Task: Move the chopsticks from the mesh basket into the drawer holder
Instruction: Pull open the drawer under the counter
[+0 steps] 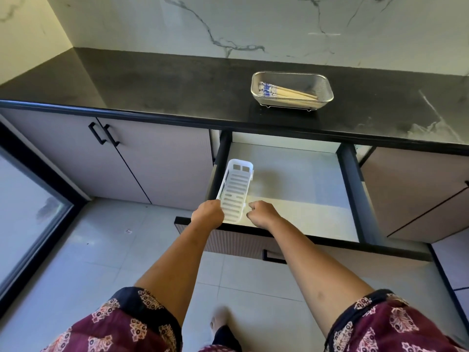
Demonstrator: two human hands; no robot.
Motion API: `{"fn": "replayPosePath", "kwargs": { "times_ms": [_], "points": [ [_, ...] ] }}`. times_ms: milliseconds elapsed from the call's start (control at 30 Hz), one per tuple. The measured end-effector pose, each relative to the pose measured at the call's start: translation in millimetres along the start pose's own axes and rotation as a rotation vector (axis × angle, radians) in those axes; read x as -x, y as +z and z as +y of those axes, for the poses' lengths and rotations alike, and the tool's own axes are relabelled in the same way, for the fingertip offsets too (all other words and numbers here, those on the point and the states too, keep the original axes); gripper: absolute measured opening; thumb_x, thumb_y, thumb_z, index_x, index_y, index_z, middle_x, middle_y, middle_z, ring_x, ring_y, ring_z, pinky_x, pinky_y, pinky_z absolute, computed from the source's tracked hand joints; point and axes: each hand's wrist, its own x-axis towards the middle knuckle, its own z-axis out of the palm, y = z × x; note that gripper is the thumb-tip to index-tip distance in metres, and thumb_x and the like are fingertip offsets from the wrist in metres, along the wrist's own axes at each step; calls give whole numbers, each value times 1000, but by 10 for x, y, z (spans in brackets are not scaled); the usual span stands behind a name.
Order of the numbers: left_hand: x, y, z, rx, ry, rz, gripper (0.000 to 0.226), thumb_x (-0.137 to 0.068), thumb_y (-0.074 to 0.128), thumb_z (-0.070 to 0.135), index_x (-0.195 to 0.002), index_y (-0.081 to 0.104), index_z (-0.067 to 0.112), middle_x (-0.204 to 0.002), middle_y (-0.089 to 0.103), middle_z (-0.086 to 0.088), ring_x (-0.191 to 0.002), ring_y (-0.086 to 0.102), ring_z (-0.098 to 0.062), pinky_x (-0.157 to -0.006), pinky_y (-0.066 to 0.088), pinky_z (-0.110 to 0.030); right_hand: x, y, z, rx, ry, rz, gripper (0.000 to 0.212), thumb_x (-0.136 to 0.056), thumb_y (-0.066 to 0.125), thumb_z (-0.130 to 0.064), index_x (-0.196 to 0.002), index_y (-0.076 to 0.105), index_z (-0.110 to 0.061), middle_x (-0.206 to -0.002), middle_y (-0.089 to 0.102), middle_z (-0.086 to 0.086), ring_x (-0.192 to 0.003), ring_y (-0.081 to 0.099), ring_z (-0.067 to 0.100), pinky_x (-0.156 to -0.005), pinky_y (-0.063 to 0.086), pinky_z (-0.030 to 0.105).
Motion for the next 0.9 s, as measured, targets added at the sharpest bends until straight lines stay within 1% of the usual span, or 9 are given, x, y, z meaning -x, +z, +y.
{"fn": "replayPosePath", "kwargs": {
  "times_ms": [33, 67, 100, 167, 300, 500, 667, 800, 900],
  "points": [
    [-78, -33, -40, 18, -16, -5, 35, -94, 32, 6, -123, 51, 8, -129, 54, -14, -111, 53, -31, -93, 46, -41, -102, 5, -20, -13, 13, 3, 18, -88, 41, -4, -78, 54, -13, -79, 49, 2, -91, 51, 27, -63, 37, 27],
    [-153, -60, -69, 29, -31, -1, 32, -93, 34, 4, -118, 54, 6, -124, 56, -14, -106, 55, -31, -88, 48, -39, -194, 6, -47, -15, 25, -5, 17, -88, 41, -5, -81, 55, -10, -82, 51, 3, -90, 50, 27, -62, 36, 27],
    [-230, -84, -90, 33, -50, 8, 31, -92, 35, 3, -115, 56, 6, -120, 57, -14, -103, 56, -31, -85, 48, -38, -285, 6, -76, -18, 28, -14, 20, -89, 41, -6, -97, 60, -7, -94, 56, 8, -95, 53, 28, -68, 38, 27],
    [-363, -108, -107, 15, -96, 38, 31, -90, 40, 3, -114, 59, 8, -115, 61, -12, -100, 59, -30, -79, 49, -36, -451, 15, -113, -31, 49, -18, 43, -90, 41, -8, -132, 51, -8, -127, 57, 13, -115, 53, 31, -84, 42, 28],
    [-672, -115, -128, -53, -133, 72, 25, -88, 49, 6, -109, 63, 12, -107, 66, -8, -96, 63, -28, -70, 45, -32, -761, 65, -198, -15, 98, -58, 67, -91, 40, -7, -154, 17, -17, -142, 47, 14, -122, 51, 31, -93, 45, 31],
    [-1010, -20, -121, -151, -68, 42, 15, -88, 52, 8, -99, 61, 11, -100, 66, -6, -90, 63, -26, -65, 43, -30, -1084, 142, -259, 33, 161, -95, 82, -94, 44, -6, -153, -11, -14, -129, 55, 15, -111, 57, 31, -83, 46, 33],
    [-1157, 35, -119, -252, -27, -5, 26, -83, 49, 0, -104, 61, 11, -102, 67, -5, -93, 64, -26, -64, 43, -29, -1161, 193, -245, 52, 204, -63, 86, -91, 38, 1, -151, -20, -22, -104, 56, 12, -81, 51, 24, -67, 41, 31],
    [-1172, 17, -118, -330, -39, -82, 30, -84, 51, 2, -110, 62, 12, -107, 66, -3, -97, 63, -24, -67, 43, -28, -1167, 264, -208, -13, 236, -110, 87, -94, 37, -2, -147, -24, -35, -105, 57, 12, -81, 56, 26, -73, 51, 33],
    [-1134, -1, -130, -366, -73, -183, 27, -83, 58, 5, -108, 64, 14, -105, 67, 0, -89, 60, -19, -66, 41, -27, -1165, 316, -214, -186, 323, -189, 75, -100, 31, -20, -137, -27, -50, -102, 59, 13, -83, 64, 30, -84, 56, 40]
  ]
}}
